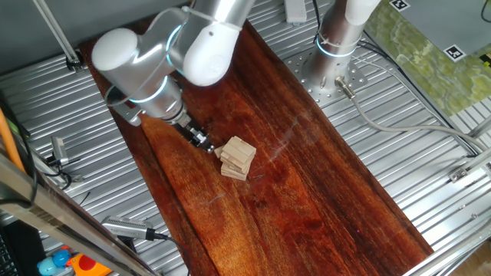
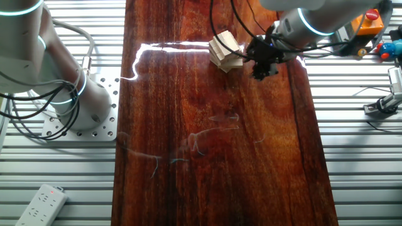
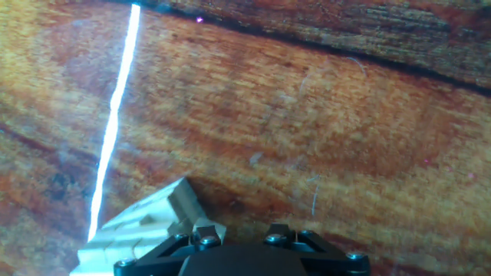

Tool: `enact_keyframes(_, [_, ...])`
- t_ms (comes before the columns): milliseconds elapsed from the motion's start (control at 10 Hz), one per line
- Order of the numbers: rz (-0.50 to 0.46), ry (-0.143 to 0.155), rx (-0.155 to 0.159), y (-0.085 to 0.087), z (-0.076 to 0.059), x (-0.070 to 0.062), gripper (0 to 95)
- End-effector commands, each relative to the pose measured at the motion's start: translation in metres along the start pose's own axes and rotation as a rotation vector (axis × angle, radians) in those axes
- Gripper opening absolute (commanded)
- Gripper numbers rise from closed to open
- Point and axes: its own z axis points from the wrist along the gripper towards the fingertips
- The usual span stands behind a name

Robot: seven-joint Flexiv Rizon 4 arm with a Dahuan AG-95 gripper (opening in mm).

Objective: Play Jenga

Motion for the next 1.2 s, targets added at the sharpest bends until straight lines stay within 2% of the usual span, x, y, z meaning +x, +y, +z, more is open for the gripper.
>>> enact_keyframes(100, [0.037, -0.015, -0.049, -0.003, 0.003, -0.001, 38.0])
enact_keyframes(200, [0.052, -0.021, -0.069, -0.004, 0.005, -0.001, 38.0])
enact_keyframes(500, [0.063, -0.03, -0.079, -0.004, 0.006, 0.0, 38.0])
enact_keyframes(800, [0.066, -0.031, -0.064, -0.005, 0.006, 0.0, 38.0])
enact_keyframes(1200, [0.063, -0.041, -0.064, -0.004, 0.013, 0.003, 38.0])
